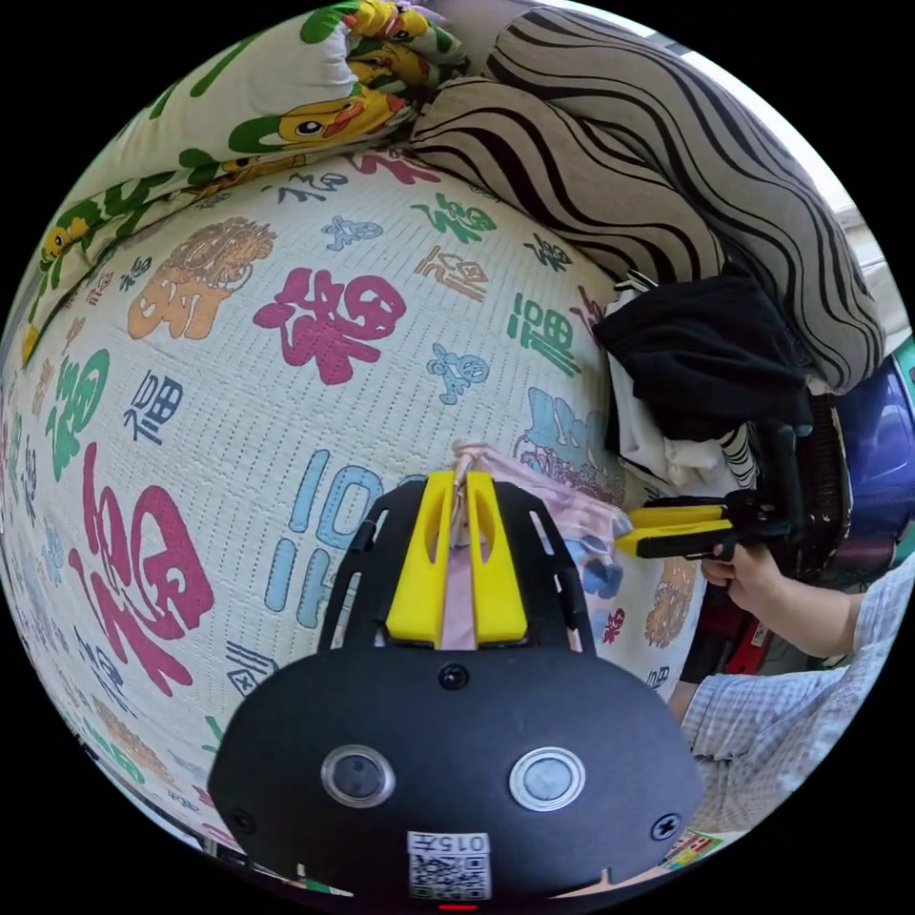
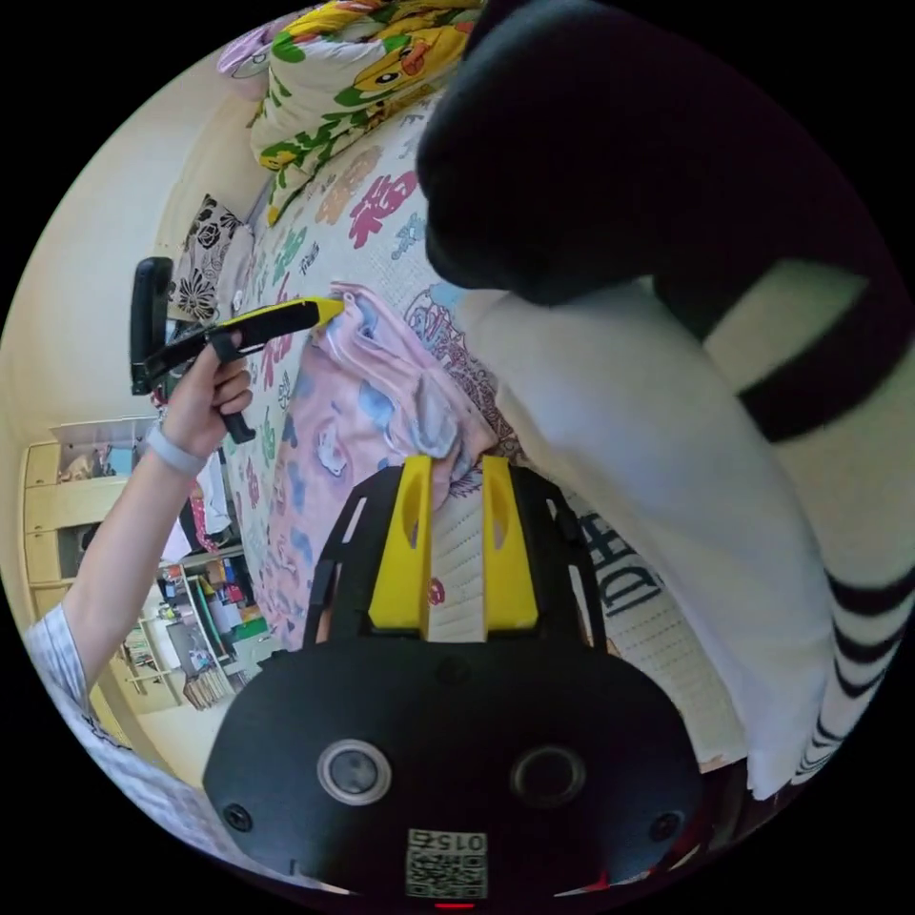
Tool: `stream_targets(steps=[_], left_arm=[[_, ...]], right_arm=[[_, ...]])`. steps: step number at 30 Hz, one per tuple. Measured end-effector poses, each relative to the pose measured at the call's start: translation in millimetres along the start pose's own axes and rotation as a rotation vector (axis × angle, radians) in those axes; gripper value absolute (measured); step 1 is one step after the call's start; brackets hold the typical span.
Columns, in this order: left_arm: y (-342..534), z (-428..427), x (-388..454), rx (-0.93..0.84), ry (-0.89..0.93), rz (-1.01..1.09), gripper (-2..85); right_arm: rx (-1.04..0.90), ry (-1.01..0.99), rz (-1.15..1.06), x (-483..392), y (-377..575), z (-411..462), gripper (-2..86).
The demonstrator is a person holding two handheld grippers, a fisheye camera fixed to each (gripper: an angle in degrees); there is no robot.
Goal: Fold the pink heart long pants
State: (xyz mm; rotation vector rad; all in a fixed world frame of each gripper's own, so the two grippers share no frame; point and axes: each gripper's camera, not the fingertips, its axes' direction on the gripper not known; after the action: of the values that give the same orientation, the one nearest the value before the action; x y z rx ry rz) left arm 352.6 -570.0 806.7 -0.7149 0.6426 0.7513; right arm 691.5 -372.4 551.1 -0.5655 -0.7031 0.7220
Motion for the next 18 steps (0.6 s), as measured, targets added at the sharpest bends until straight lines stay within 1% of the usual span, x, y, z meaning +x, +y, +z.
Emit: stream_targets(steps=[3,6,7,8,9,10,11,13,14,16,17,18], left_arm=[[4.4,-6.9,7.9,0.026,0.02,0.022,0.8],[15.6,-10.1,8.4,0.061,-0.024,-0.005,2.0],[24.8,-9.4,2.2,0.11,-0.059,-0.074,2.9],[31.0,-7.6,-2.4,0.132,-0.066,-0.115,4.2],[45.0,-2.5,-13.5,0.144,-0.058,-0.208,6.6],[65.9,-3.5,-23.8,0.194,-0.033,-0.328,7.4],[80.0,-7.4,-26.4,0.249,-0.016,-0.373,7.8],[148.4,-27.4,-21.7,0.456,0.029,-0.477,8.0],[167.4,-31.7,-18.2,0.487,0.031,-0.496,8.0],[252.3,-46.6,1.7,0.576,0.041,-0.539,8.0],[275.8,-49.4,6.9,0.588,0.039,-0.558,7.8],[325.6,-54.7,17.1,0.61,0.037,-0.596,7.5]], right_arm=[[0.038,-0.063,0.019,1.8,2.3,12.3,3.1],[0.079,-0.095,0.058,7.9,13.9,18.4,1.2],[0.084,-0.072,0.072,12.2,17.5,26.4,0.6],[0.1,0.006,0.105,17.8,22.2,35.8,0.1],[0.096,0.031,0.128,21.2,24.9,40.8,0.0],[0.064,0.005,0.166,26.8,30.2,49.8,-0.1],[0.054,-0.03,0.171,27.7,38.1,56.4,0.0],[0.03,0.005,0.14,21.3,52.2,66.7,0.1],[-0.004,0.04,0.107,14.0,61.4,75.9,0.1],[-0.057,0.073,0.055,-0.5,75.1,92.4,0.1],[-0.095,0.083,0.005,-14.1,82.9,105.4,0.0],[-0.118,0.087,-0.025,-22.4,86.3,112.8,0.0]])
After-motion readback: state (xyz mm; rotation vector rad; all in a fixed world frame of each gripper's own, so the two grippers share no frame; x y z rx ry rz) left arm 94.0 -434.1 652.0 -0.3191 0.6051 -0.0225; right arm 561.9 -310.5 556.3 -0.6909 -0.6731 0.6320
